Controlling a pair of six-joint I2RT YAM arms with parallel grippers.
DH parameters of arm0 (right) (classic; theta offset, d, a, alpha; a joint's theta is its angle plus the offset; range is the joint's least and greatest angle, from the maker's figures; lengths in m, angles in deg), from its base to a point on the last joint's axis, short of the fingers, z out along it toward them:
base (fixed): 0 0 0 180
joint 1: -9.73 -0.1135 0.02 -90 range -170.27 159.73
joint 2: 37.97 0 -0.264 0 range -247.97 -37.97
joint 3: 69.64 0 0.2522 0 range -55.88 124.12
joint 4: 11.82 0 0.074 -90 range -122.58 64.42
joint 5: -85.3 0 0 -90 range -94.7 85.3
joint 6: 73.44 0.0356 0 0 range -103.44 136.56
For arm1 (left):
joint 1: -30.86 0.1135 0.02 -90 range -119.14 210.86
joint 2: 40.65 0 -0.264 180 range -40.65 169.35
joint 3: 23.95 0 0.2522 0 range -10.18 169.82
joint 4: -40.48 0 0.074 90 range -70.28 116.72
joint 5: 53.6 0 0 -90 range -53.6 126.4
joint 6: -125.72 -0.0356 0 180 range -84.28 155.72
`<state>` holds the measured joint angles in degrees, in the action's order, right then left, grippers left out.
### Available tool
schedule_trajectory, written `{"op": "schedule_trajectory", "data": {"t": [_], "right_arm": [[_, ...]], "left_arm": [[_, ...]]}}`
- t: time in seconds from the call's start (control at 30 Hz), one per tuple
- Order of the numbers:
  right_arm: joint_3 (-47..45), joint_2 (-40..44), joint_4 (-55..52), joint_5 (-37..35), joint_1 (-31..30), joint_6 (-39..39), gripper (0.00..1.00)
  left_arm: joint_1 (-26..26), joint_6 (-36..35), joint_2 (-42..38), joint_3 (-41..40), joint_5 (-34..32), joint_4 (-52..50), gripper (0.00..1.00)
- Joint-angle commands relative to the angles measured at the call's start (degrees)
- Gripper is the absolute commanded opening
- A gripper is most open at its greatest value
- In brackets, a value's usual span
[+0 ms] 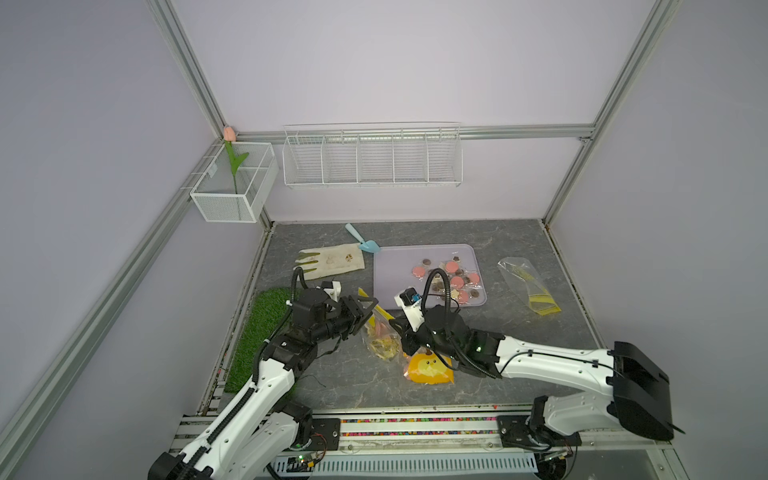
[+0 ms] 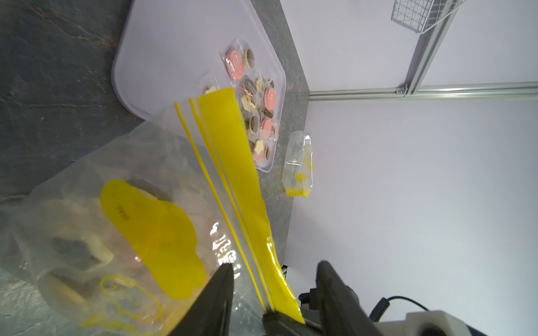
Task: Pour cookies out of the ziploc bag
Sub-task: Pick up the ziploc bag from the center of the board.
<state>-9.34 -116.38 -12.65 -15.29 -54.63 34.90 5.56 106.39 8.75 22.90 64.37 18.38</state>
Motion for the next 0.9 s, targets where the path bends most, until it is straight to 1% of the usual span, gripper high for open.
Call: {"op": "schedule_trajectory", "data": {"t": [0.0, 0.17, 0.27, 0.3, 0.47, 0.57, 0.63, 0.7, 0.73, 0.8, 0.87], "right_arm": [[0.0, 0.5, 2.1, -1.4, -0.6, -1.9, 0.07], [0.0, 0.7, 2.2, -1.8, -1.0, -2.3, 0.07], [0.0, 0.9, 2.3, -1.9, -1.1, -2.5, 0.07], [0.0, 0.9, 2.4, -1.9, -1.2, -2.7, 0.07], [0.2, 0.7, 2.4, -2.1, -1.3, -2.9, 0.07], [0.2, 0.5, 2.4, -2.0, -1.4, -2.8, 0.07], [0.2, 0.5, 2.1, -1.7, -1.4, -2.5, 0.08], [0.2, 0.6, 1.7, -1.2, -1.4, -2.0, 0.12], [0.2, 0.9, 1.1, -1.0, -1.4, -1.6, 0.15], [0.7, 1.2, -1.0, -1.6, -1.3, -0.6, 0.29], [2.1, 1.6, -5.4, -2.5, -1.0, 0.6, 0.38]], "left_arm": [[-0.9, 1.6, -0.1, -0.2, -0.6, 2.0, 0.43], [-1.8, 1.8, 0.8, -0.7, -1.0, 2.8, 0.37], [-2.4, 1.7, 1.9, -0.9, -1.2, 3.2, 0.36], [-2.5, 1.7, 2.2, -1.1, -1.2, 3.5, 0.35], [-2.6, 1.8, 3.5, -1.0, -0.1, 4.0, 0.24], [-2.6, 1.5, 3.9, -0.9, -0.1, 3.9, 0.16], [-2.6, 1.1, 4.0, -0.9, -0.1, 3.8, 0.08], [-2.6, 0.5, 4.3, -0.8, -0.3, 3.8, 0.01], [-2.6, 0.0, 4.5, -0.7, -0.3, 3.8, 0.00], [-2.6, -1.8, 5.0, 0.0, 0.2, 3.8, 0.00], [-2.6, -5.2, 5.9, 1.9, 1.0, 1.4, 0.00]]}}
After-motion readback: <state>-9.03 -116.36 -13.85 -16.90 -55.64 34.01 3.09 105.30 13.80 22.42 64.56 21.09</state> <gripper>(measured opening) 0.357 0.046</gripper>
